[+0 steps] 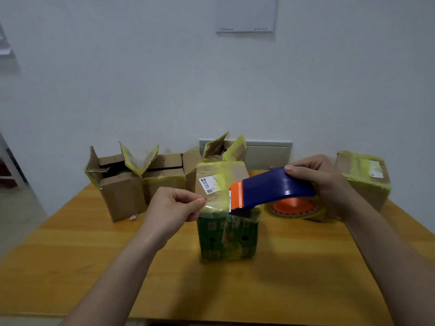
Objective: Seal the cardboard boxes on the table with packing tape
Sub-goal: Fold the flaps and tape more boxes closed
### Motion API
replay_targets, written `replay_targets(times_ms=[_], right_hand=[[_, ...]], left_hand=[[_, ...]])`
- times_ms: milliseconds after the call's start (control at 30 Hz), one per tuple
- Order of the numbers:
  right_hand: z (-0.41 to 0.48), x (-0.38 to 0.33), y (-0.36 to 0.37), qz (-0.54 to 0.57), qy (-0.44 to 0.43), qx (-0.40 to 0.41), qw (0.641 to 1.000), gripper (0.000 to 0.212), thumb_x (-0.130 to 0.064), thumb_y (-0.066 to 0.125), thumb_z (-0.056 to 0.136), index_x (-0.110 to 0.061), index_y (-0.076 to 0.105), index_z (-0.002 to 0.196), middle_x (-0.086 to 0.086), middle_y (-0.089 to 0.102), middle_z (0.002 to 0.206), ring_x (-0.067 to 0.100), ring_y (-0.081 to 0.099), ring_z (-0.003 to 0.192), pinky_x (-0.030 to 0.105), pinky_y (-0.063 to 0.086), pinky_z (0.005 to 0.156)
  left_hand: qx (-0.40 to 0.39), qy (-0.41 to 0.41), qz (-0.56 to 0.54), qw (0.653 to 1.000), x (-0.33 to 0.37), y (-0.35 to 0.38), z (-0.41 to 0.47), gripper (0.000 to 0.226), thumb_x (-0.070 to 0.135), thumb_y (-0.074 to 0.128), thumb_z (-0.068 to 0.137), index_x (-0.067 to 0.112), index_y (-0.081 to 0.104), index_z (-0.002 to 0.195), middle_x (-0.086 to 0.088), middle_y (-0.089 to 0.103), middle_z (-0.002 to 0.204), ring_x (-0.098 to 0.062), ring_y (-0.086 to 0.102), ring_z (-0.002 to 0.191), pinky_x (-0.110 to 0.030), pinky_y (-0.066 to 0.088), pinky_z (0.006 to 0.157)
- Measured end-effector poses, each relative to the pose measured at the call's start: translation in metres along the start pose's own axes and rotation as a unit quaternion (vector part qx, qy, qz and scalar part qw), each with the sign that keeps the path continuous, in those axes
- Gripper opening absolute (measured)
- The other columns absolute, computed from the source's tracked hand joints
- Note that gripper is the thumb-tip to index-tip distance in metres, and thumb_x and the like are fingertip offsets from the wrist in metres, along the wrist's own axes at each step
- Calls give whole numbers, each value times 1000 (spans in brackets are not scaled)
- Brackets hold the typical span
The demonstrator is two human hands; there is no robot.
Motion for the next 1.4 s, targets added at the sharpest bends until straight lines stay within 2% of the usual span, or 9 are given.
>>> replay_targets(times_ms=[333, 500, 600, 700, 800, 867, 967, 1100, 1400], right_hand=[[12, -9, 9, -90, -21, -24, 995, 38, -40, 64, 84, -4, 75, 80, 16, 71, 69, 30, 67, 66, 24, 48, 57], [17, -2, 13, -118, -12, -35, 992, 37, -43, 64, 84, -9, 76, 78, 12, 71, 66, 22, 66, 61, 31, 47, 59], [18, 5, 16, -117, 0, -46, 992, 38, -44, 63, 83, -8, 76, 82, 11, 72, 69, 21, 67, 63, 29, 48, 59], [19, 8, 18, -95, 9, -57, 994, 40, -42, 64, 84, -5, 77, 88, 11, 74, 72, 20, 69, 66, 22, 49, 58], [20, 8, 17, -83, 17, -69, 994, 41, -42, 64, 85, -4, 77, 91, 14, 74, 76, 24, 70, 69, 22, 50, 60], [20, 8, 15, -79, 21, -76, 994, 40, -43, 64, 85, -5, 77, 90, 15, 73, 76, 25, 68, 68, 22, 49, 60], [19, 10, 11, -72, 29, -82, 994, 41, -44, 64, 85, -6, 77, 90, 16, 73, 78, 26, 69, 70, 22, 51, 61], [13, 17, 4, -51, 36, -95, 994, 37, -40, 66, 92, -4, 77, 93, 14, 73, 79, 23, 68, 69, 22, 50, 63], [4, 21, -28, -61, 25, -37, 997, 38, -31, 58, 90, 2, 75, 89, 12, 70, 69, 14, 62, 57, 17, 44, 55]], left_hand=[[11, -11, 25, 1000, -12, 2, 3, 8, 13, 82, 85, 21, 85, 89, 7, 78, 83, -17, 73, 77, -24, 60, 65], [-12, -34, -13, 999, -17, 1, 8, 10, 9, 80, 87, 16, 84, 92, -4, 79, 84, -16, 72, 73, -25, 59, 64], [-58, -85, -19, 995, -20, -2, 13, 19, 14, 79, 90, 16, 71, 107, -10, 79, 92, -19, 75, 72, -30, 61, 62], [-122, -115, 89, 982, -21, -7, 21, 28, 30, 73, 95, 30, 55, 117, -9, 75, 100, -25, 76, 79, -37, 62, 65], [-54, 41, 312, 948, -3, -5, 35, 38, 33, 69, 94, 42, 50, 126, 8, 64, 120, -21, 63, 111, -47, 57, 91], [-34, 134, 346, 928, 12, 12, 43, 51, 32, 61, 99, 44, 44, 145, 11, 50, 145, -20, 44, 137, -48, 47, 106], [-102, 126, 378, 911, 9, 45, 65, 53, 47, 41, 108, 43, 30, 159, 8, 22, 170, -22, 14, 158, -58, 25, 123], [-187, 64, 436, 878, -9, 61, 82, 62, 64, 26, 105, 48, 8, 162, 8, -6, 173, -24, -13, 159, -62, 9, 124], [-191, 75, 451, 869, -16, 48, 83, 66, 69, 24, 101, 49, 8, 161, 9, -6, 173, -20, -12, 159, -58, 8, 128]])
Point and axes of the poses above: each hand's wrist, its own z-axis towards the middle knuckle, its own y-axis out of the palm, x = y × z, the point moved 4 cm from there along z, towards the middle knuckle
